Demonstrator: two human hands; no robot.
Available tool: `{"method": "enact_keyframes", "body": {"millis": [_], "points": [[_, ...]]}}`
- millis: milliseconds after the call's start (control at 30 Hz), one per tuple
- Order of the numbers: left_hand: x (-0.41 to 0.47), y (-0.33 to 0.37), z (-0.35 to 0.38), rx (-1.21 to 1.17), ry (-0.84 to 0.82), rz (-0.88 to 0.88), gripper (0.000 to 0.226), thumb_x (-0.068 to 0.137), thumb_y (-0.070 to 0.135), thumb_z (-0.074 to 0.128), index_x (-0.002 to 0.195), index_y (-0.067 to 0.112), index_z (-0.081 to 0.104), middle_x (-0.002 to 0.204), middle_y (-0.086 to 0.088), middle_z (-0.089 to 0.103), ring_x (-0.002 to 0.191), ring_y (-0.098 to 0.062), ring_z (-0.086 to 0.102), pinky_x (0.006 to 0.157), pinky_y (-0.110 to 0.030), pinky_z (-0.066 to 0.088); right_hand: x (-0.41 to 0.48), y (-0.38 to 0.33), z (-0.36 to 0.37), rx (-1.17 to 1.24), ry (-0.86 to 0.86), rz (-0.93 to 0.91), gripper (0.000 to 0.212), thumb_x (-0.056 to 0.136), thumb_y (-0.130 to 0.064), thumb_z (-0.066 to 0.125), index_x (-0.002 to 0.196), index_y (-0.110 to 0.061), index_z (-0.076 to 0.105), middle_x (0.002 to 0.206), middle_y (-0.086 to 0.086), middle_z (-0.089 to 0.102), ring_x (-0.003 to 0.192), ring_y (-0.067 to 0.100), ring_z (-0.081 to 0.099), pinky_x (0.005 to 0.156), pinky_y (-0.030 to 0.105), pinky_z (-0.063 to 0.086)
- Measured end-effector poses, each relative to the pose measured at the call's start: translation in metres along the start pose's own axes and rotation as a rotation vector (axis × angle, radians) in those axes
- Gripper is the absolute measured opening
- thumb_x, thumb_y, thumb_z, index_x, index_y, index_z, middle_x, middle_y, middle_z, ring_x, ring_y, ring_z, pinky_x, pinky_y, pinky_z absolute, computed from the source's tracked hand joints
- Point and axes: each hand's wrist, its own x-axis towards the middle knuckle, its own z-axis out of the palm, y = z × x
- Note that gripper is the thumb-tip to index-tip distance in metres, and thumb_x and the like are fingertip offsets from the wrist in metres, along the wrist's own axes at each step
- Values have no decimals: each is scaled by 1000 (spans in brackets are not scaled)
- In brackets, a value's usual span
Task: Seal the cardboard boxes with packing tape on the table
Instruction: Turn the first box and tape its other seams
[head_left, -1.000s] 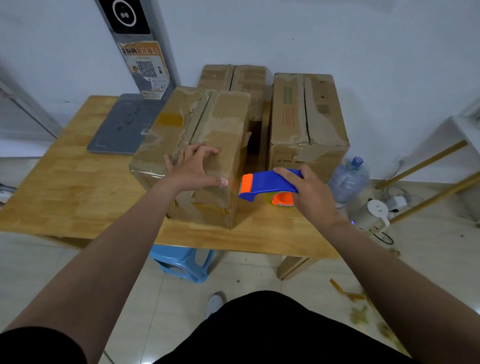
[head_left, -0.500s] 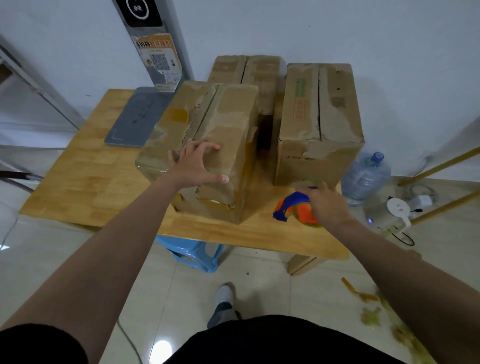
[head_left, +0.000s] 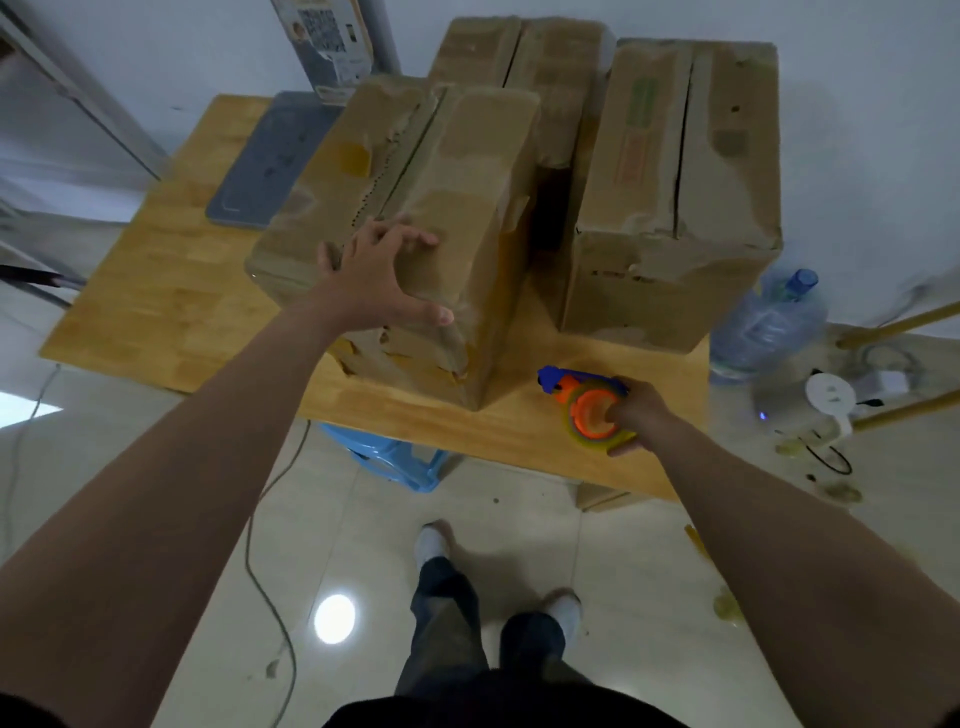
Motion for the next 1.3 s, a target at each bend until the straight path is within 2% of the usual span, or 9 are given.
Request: {"method": "enact_keyframes", "body": {"millis": [167,300,467,533,633,700,867,1100,1300], "points": [[-1,16,2,-8,-13,-13,95,50,84,70,134,57,36,164,13,13,157,-19,1,118,-69,-6,-1,0,8,-130,-2,-93,70,94,0,58,157,-21,32,148,15,45,120,49,53,84,63,56],[3,29,3,-81,-55,-58,91,53,81,76,131,60,35,158,14,13,156,-23,3,120,-68,1,-10,-2,-2,-539,99,-279,57,94,-16,64,148,-11,46,142,16,56,135,35,46,110,40,36],[1,32,-3,-33,-82,-50,86,62,82,72,133,59,31,150,13,15,153,-24,10,120,-67,-5,-42,-39,-11,-468,169,-377,46,93,-17,61,139,-11,56,133,13,63,123,34,58,92,36,45],[-1,27,-7,14,-117,-31,85,67,85,67,137,59,27,152,13,13,153,-26,9,120,-65,0,-66,-62,-9,-413,190,-473,60,91,-8,57,150,-17,46,141,10,58,122,29,59,94,34,47],[-3,14,-20,-2,-152,50,80,77,82,63,144,56,30,159,14,15,152,-24,14,120,-59,10,-104,-100,-1,-369,238,-623,62,94,-7,52,150,-33,46,125,2,67,91,24,67,72,32,53],[-8,-1,-31,-82,-103,126,71,86,68,66,147,46,39,160,12,28,149,-22,27,120,-56,19,-127,-128,9,-371,268,-745,57,97,-7,49,146,-36,50,135,0,62,101,26,66,77,24,47],[-31,-62,-50,-25,93,296,33,102,23,61,135,29,63,146,11,55,132,-14,52,100,-28,43,-171,-175,43,-542,385,-932,53,98,-7,48,147,-27,52,152,-1,49,141,22,42,113,34,35],[-54,-93,-38,174,90,481,45,104,13,50,149,20,53,156,2,48,148,-18,38,118,-43,36,-186,-197,111,-824,374,-1013,52,99,-30,58,149,-29,45,152,-4,46,142,23,38,114,42,38],[-53,-100,-22,198,134,530,53,107,21,45,159,16,34,166,1,33,155,-23,23,123,-44,26,-181,-199,163,-982,342,-949,67,103,-41,36,162,-17,12,169,-4,12,156,19,3,126,43,8]]}}
